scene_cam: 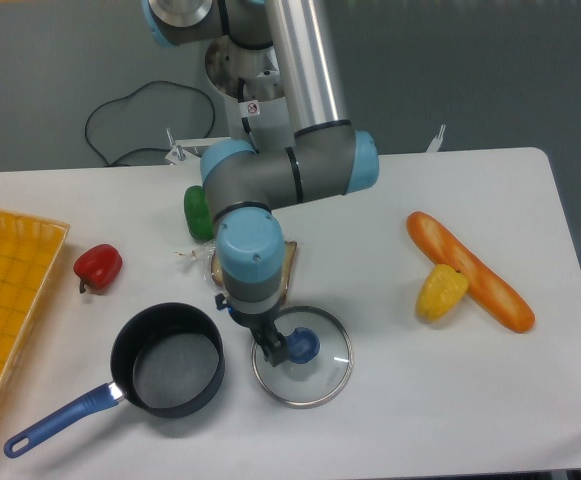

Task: Pick up the toast
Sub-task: 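Move the gripper over to the bagged toast slice and lower it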

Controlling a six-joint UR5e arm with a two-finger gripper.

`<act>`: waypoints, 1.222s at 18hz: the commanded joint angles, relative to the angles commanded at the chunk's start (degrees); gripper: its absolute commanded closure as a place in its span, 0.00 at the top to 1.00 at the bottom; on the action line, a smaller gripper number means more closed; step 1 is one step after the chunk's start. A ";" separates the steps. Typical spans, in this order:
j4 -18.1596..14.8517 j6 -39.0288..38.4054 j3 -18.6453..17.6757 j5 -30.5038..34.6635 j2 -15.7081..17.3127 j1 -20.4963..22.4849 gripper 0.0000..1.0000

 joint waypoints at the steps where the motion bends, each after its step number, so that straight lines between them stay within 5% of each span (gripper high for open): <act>1: -0.09 -0.17 -0.96 0.00 0.70 -1.23 1.00; 8: -0.27 -2.73 -4.66 1.50 1.85 -6.25 1.00; 16: -2.73 1.04 -5.36 1.84 3.70 -2.74 1.00; 22: -2.46 0.88 -11.60 2.20 6.50 -2.91 1.00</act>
